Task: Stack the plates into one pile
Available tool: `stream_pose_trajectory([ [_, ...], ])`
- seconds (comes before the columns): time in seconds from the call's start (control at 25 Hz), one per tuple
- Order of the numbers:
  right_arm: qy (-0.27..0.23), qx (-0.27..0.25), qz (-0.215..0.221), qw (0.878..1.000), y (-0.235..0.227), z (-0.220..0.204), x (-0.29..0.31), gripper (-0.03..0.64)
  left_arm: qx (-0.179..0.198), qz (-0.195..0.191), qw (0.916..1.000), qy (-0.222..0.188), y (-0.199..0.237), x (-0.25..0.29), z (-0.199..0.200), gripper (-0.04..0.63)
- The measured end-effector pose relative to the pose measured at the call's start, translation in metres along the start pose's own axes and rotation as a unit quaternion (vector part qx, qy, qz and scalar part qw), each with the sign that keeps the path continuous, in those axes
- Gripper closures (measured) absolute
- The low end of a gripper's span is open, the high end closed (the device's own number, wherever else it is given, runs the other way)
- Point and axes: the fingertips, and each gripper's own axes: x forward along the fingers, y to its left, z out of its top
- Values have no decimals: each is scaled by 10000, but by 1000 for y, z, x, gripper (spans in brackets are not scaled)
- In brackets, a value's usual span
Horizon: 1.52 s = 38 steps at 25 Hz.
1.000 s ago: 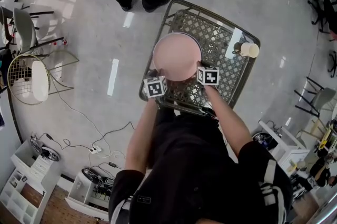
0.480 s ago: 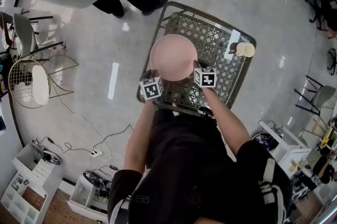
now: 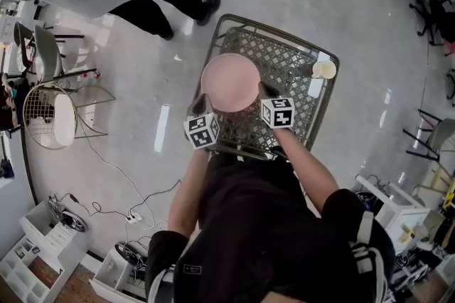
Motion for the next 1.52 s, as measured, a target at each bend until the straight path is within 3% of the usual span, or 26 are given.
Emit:
stream_pose_trajectory([
  [0.28,-735,-56,408,9964,25,35,-71,607,247,-78,9926,-1190,-49,-75,58,580],
  [0.48,-1185,-133,631,9909,42,42,-125,607,355,-189,9851,-1673,-83,-125,67,580],
  [0.72,-1386,-246,782,9870,58,32,-160,607,391,-227,9837,-1743,-99,-151,51,580],
  [1.52,-1587,-290,907,9827,70,30,-183,607,553,-129,9787,-1972,-107,-175,48,580],
])
